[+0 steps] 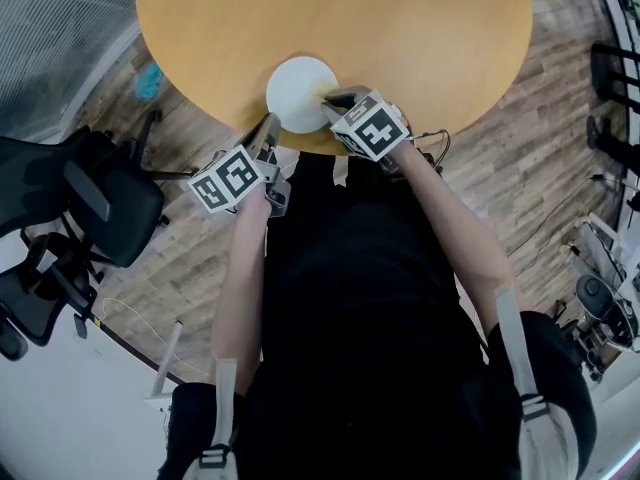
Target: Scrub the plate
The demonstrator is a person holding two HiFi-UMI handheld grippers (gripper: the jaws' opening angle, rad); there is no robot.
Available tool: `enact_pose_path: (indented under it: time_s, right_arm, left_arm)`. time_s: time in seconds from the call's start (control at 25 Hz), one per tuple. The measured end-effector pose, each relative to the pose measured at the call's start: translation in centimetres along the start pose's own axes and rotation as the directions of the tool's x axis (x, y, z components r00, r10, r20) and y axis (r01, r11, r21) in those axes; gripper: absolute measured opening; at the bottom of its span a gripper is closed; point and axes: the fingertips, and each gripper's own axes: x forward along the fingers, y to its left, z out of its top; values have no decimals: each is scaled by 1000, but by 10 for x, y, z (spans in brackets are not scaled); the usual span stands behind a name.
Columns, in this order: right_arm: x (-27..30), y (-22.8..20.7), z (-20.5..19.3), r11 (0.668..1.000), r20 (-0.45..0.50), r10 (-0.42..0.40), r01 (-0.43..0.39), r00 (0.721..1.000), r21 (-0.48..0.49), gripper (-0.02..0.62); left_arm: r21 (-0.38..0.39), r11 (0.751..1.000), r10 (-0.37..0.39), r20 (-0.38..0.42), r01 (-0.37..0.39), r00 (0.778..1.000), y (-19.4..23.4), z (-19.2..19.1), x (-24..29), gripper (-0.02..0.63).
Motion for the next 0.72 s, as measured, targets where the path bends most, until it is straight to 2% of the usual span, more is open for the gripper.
enact_pose_path:
  time_s: [0.24, 0.52, 0.72]
  right_arm:
    - [-38, -34, -14, 990, 17, -109, 107, 994, 90, 29]
    - [-103, -53, -35, 951, 71, -233, 212, 970, 227, 29]
    - [-139, -52, -62, 914, 66, -280, 244, 958, 324, 29]
  left_arm:
    - [-3, 1000, 31, -25, -31, 999, 13, -5, 10, 23]
    - [0, 997, 74, -70, -74, 995, 28, -7, 28, 25]
    - [43, 985, 173, -101, -170, 980, 39, -10, 36, 32]
